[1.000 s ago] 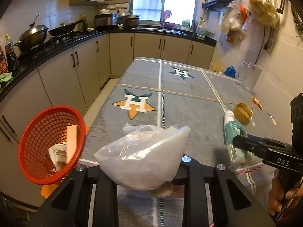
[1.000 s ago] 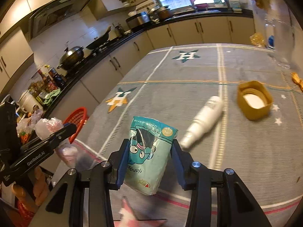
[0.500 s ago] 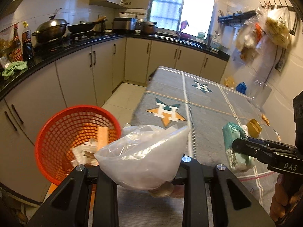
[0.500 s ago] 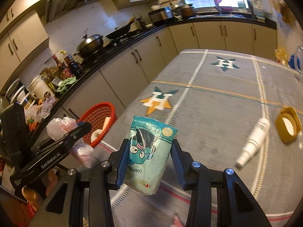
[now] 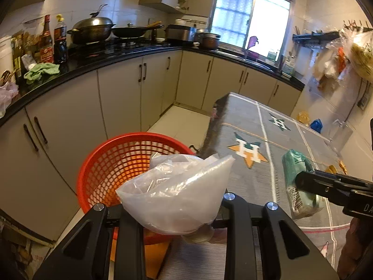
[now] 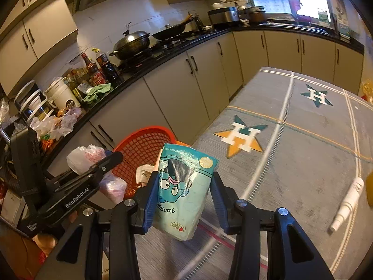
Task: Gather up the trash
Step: 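Carry the plastic bag and wipes pack over the basket and open both grippers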
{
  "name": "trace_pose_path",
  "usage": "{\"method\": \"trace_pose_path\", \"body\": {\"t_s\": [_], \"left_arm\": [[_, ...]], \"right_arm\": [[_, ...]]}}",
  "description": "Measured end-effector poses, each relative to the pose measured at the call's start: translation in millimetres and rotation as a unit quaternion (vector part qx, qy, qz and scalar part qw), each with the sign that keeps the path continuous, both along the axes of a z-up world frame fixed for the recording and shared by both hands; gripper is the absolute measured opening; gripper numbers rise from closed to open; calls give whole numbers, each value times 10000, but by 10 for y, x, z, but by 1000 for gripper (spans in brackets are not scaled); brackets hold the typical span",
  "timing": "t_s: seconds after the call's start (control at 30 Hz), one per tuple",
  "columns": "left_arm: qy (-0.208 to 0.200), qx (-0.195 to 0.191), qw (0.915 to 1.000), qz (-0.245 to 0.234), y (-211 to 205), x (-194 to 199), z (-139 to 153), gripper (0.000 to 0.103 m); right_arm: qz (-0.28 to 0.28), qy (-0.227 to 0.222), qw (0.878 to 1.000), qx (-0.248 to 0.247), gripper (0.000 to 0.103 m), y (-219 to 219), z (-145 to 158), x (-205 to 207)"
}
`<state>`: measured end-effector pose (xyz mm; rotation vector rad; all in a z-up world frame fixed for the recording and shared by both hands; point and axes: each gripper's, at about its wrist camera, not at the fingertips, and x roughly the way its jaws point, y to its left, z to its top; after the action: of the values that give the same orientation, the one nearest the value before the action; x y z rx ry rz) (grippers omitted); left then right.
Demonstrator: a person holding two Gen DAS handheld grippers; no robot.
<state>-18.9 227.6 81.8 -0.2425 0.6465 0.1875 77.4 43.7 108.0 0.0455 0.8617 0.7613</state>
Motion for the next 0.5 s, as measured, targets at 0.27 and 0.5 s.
{"method": "trace_pose_path", "body": {"t_s": [0.27, 0.5], "left_arm": [[86, -71, 9997, 198, 266, -18, -100, 27], [186, -122, 9992, 326, 453, 16, -214, 27]], "right_arm": [[167, 115, 9998, 59, 48, 353, 1, 108], [314, 176, 9993, 64, 48, 650, -17, 144]]}}
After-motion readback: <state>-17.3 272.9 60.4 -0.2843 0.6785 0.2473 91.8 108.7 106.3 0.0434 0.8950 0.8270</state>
